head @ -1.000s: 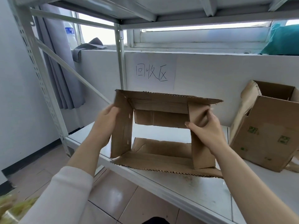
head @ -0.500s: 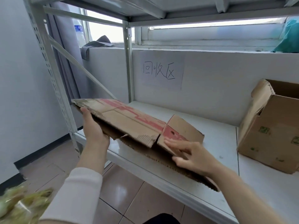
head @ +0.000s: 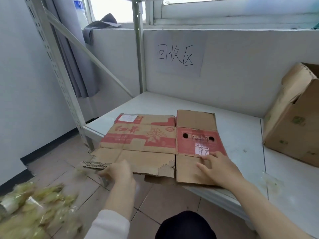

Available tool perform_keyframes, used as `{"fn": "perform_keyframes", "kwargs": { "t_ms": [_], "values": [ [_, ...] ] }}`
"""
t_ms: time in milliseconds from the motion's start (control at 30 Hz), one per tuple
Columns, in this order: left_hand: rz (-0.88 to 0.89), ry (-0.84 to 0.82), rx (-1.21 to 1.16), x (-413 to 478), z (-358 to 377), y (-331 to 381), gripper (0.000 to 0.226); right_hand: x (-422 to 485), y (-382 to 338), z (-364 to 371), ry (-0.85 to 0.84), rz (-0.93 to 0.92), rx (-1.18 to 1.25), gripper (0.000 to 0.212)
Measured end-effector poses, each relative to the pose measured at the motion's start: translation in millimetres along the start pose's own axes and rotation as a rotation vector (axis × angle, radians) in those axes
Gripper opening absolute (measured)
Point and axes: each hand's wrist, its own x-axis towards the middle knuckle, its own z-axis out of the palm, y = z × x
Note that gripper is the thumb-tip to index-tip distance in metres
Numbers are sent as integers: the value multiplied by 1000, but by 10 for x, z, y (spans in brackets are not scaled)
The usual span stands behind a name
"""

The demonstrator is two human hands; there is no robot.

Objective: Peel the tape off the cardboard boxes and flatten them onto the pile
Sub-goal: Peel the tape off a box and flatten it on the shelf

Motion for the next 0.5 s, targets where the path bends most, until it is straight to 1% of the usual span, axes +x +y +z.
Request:
{"fn": "perform_keyframes", "kwargs": {
  "t_ms": [33,67,100,133,167,200,233,267,300,367,400,500],
  "values": [
    [92,48,86,-39,-37,-26,74,31,-9,27,71,18,13,53],
    [242,89,122,-67,-61,-24,83,71,-29,44,138,26,21,52],
    [472,111,194,-109,-44,-1,87,132,-53,58,184,21,16,53],
    [714,57,349,-149,9,58,82,210,-81,69,207,10,9,55],
    [896,-73,526,-143,123,140,71,300,-113,81,208,-2,7,58],
    [1009,-234,701,-152,281,242,60,395,-154,89,197,-15,5,60],
    [1069,-379,882,-47,472,292,53,491,-191,101,185,-26,2,63],
    [1081,-477,1055,33,669,355,51,592,-222,116,178,-39,-1,67],
    [1089,-531,1193,164,859,367,52,690,-239,142,172,-51,-1,69],
    [1116,-567,1415,393,1174,307,55,836,-240,225,151,-65,-17,73],
    [1112,-573,1484,475,1277,260,57,877,-225,281,140,-70,-46,73],
    [1083,-523,1544,681,1419,94,62,945,-164,442,128,-71,-125,70]
  ]
}}
